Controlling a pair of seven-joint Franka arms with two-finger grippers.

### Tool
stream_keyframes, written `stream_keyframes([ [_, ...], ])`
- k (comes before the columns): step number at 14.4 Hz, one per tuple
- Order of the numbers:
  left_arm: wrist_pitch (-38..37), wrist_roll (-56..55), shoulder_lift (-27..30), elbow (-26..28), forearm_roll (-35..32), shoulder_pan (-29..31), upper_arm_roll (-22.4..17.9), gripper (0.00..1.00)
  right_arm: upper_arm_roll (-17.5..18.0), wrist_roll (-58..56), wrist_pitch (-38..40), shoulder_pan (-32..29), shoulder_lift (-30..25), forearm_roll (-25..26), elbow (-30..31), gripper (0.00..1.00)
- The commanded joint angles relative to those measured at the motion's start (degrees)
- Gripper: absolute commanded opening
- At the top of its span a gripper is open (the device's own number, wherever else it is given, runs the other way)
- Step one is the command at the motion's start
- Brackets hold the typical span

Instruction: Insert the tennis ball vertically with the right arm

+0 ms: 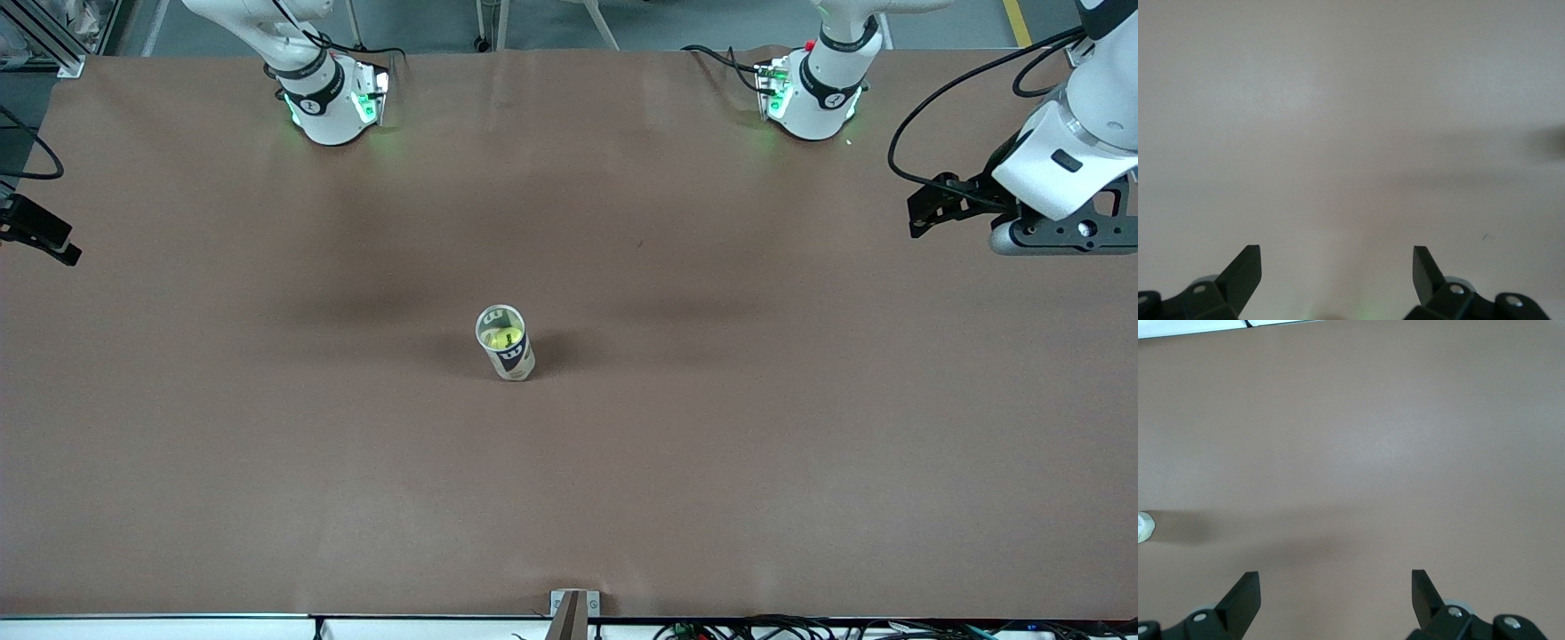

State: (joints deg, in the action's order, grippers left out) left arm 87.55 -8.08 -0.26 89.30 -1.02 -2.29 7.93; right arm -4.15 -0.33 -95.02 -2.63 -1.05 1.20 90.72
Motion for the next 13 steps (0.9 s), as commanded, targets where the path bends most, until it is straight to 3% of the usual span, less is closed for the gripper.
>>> stream_keyframes([
  [1,1.5,0.4,3.5,3.3,0.8,0.5,0.2,1.00,0.9,-0.1,-0.1,-0.9,0.3,-0.4,-0.3,1.00],
  [13,1.7,0.3,3.1,2.6,0.8,1.9,-0.4,1.00,0.9,-0.2,-0.2,-1.1,0.6,-0.1,-0.4,1.00],
])
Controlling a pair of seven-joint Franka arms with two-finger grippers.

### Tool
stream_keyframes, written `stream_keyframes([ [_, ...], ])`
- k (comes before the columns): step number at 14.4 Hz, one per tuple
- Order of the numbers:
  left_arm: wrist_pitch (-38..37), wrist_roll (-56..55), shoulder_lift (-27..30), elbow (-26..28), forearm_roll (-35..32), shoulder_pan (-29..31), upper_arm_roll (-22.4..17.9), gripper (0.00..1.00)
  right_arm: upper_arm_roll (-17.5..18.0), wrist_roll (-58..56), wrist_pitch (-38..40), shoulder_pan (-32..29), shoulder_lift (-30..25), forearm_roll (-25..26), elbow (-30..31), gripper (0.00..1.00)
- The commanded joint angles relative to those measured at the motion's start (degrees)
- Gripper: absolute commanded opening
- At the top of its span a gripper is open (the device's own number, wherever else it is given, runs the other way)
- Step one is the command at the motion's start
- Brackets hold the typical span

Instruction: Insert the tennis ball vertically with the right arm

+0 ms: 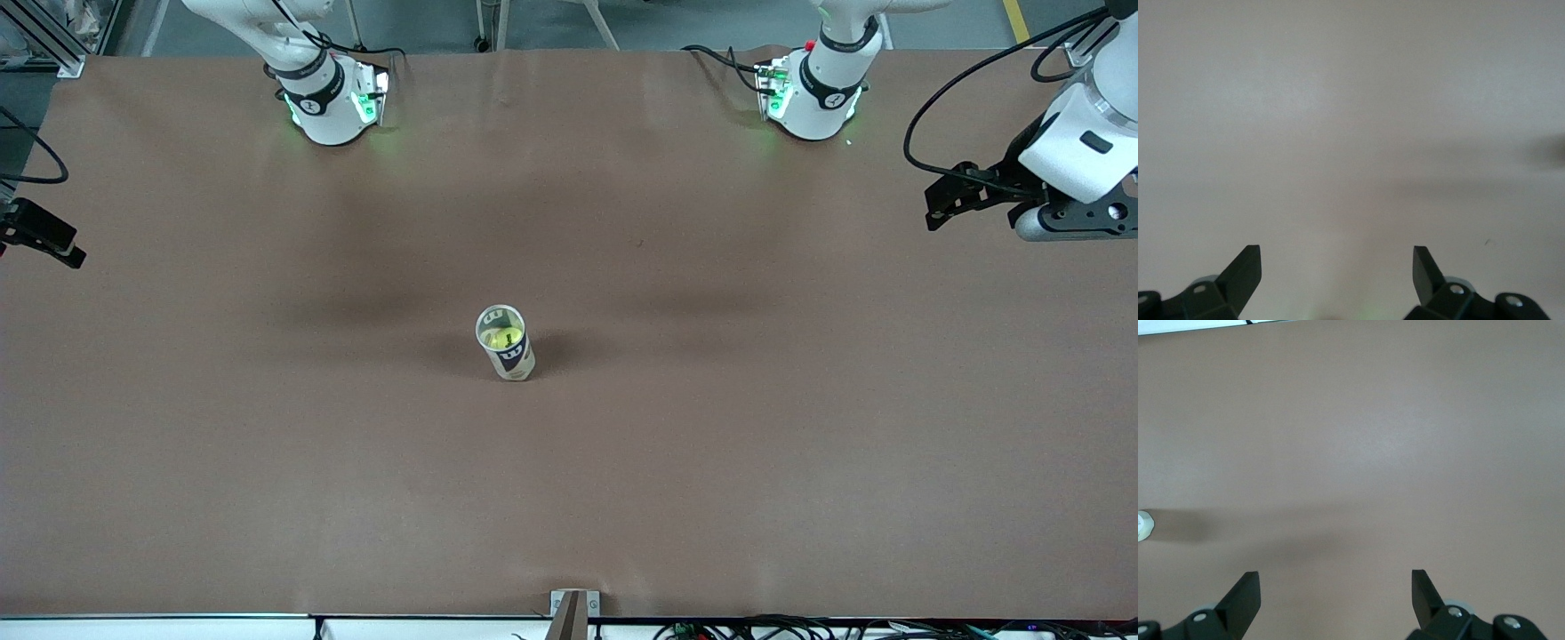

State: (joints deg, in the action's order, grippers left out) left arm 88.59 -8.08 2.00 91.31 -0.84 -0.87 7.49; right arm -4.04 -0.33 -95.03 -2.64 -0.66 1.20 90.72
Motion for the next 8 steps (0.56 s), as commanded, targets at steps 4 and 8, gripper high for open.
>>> stream_keyframes([
  [4,0.7,0.5,0.2,-0.8,0.5,0.5,0.1,1.00,0.8,-0.2,-0.2,-1.0,0.2,-0.1,-0.4,1.00],
  [8,0.6,2.5,0.0,-1.7,0.2,1.0,0.0,1.00,0.9,-0.2,-0.2,-0.9,0.2,-0.1,-0.4,1.00],
])
